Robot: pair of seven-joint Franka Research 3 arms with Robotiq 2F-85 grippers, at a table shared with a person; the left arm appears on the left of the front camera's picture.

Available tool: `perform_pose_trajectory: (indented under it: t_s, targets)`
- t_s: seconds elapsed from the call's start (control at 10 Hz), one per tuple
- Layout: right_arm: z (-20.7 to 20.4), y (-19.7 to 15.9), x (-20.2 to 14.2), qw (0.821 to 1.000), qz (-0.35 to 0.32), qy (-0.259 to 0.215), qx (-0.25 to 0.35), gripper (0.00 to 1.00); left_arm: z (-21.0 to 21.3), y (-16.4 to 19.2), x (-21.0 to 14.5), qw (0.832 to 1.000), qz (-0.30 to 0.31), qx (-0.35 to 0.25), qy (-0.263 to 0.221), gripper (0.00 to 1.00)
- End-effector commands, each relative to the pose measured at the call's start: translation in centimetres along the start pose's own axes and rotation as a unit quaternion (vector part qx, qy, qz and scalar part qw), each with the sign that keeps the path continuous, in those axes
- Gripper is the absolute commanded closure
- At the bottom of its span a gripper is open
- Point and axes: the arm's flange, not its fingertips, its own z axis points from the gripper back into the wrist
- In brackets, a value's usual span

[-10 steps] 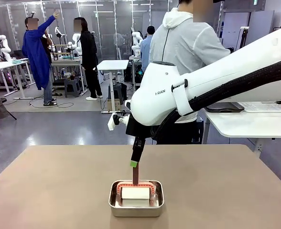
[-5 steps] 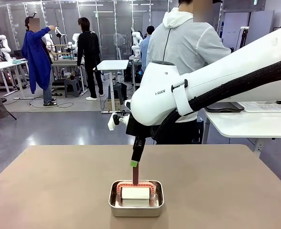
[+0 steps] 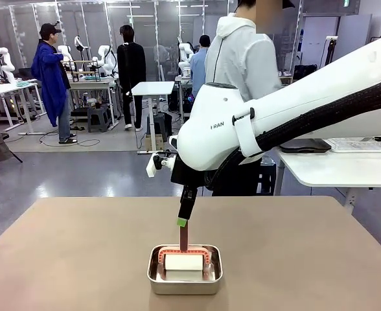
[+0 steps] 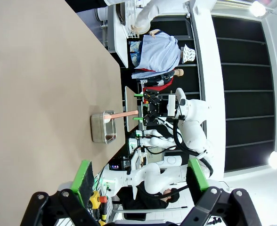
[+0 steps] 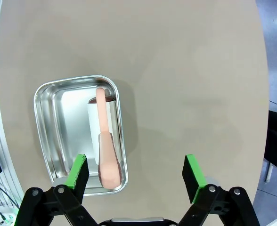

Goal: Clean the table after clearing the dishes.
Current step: Place the Lint Roller back on top of the Airtight Container.

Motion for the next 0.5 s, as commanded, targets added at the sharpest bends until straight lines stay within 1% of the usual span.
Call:
perform_pose_trajectory:
  t_s: [0.0, 0.2, 0.3, 0.4]
  targets:
    - [0.0, 0.1, 0.0, 1.000, -0.002, -0.003, 0.001, 0.00, 0.1, -0.3, -0.5, 1.000, 0.000, 0.004, 0.003, 0.00]
    - [0.0, 0.0, 0.0, 1.000, 0.000, 0.000, 0.000, 0.00, 0.1, -0.3, -0.5, 1.000, 0.000, 0.004, 0.003, 0.00]
    - [2.8, -0.8, 0.0, 0.999, -0.033, -0.029, 0.025, 0.00, 0.1, -0.3, -0.5, 1.000, 0.000, 0.004, 0.003, 0.00]
    - [4.8, -1.8, -1.1, 0.992, -0.084, -0.063, 0.072, 0.00, 0.1, -0.3, -0.5, 1.000, 0.000, 0.004, 0.003, 0.00]
